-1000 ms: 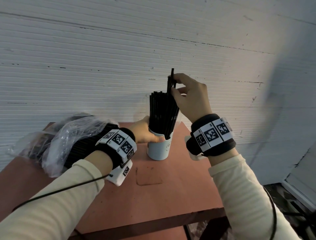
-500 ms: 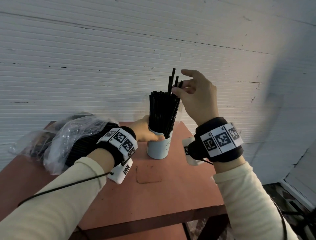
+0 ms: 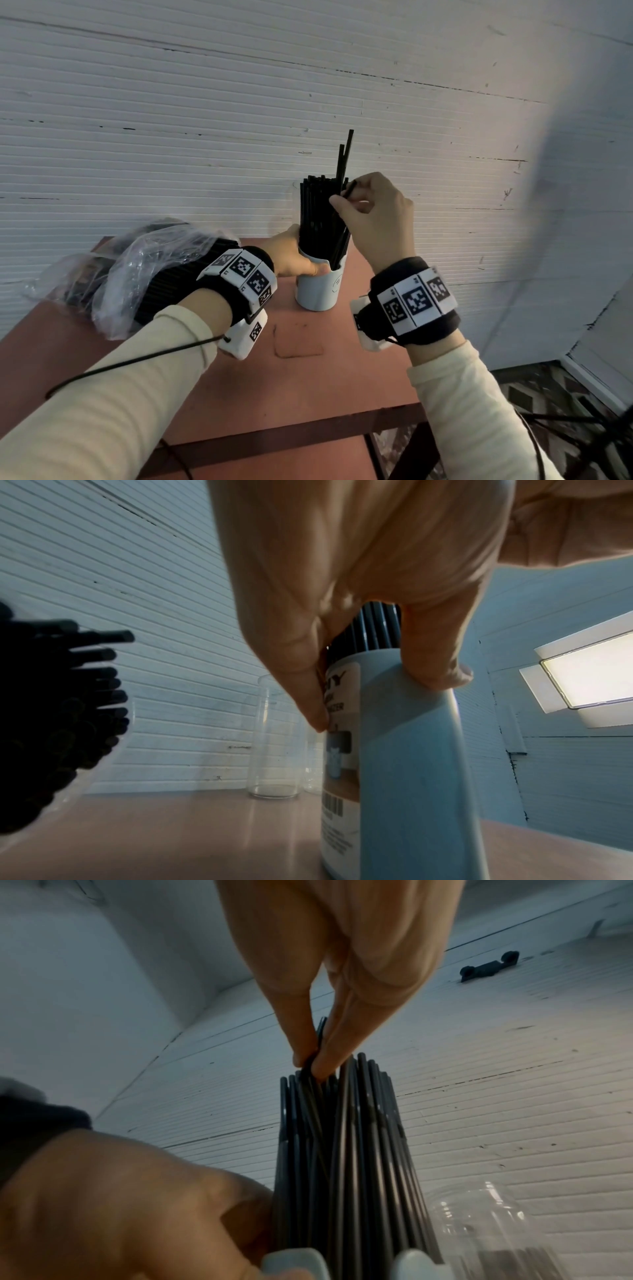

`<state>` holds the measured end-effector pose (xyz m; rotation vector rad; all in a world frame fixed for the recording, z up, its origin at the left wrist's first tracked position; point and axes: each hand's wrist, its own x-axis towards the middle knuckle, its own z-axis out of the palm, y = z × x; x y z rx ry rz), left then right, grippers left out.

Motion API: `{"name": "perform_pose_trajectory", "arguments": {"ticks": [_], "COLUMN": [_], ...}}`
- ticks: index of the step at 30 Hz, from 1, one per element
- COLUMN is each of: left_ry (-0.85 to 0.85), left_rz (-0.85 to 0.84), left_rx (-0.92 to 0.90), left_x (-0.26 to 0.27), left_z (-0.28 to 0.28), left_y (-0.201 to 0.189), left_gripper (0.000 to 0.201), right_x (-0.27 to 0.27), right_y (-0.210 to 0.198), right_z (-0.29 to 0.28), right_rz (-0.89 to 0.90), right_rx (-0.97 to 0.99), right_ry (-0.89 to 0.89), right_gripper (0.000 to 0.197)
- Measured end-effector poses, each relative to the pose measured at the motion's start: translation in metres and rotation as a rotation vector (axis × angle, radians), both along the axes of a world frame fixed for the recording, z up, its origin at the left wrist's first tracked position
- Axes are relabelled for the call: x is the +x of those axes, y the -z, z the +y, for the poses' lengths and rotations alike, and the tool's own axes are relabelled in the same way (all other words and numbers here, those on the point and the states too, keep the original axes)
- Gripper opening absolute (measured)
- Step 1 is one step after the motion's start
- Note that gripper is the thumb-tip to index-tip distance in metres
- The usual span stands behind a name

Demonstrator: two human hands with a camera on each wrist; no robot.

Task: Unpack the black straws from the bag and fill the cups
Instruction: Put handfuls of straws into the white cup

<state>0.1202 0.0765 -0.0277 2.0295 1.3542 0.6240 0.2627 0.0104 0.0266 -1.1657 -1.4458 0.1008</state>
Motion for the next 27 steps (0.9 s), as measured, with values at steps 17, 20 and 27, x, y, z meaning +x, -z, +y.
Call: {"name": "perform_pose_trajectory", "arguments": {"ticks": [17,20,27], "left_ry": [-0.032,-0.032,-0.037], "left_rz": [0.009,0.005,-0.05], "left_rx": [-0.013,-0.021,-0.029], "left_x": [-0.001,-0.001,-0.001], "left_z": [0.003,0.002,-0.001], "left_y": [0.003,0.002,0.004], "left_gripper": [0.088,0.09,0.088], "right_x": [-0.002,-0.001,-0.004], "right_y": [0.008,0.01,0.018], "right_z": [0.004,0.003,-0.002], "right_rz": [-0.188,-0.197,-0.164], "right_rx": [-0.19,-0.205,0.023], "right_ry": [0.163,0.164,0.057], "right_gripper": [0.012,0.013,0.029]}}
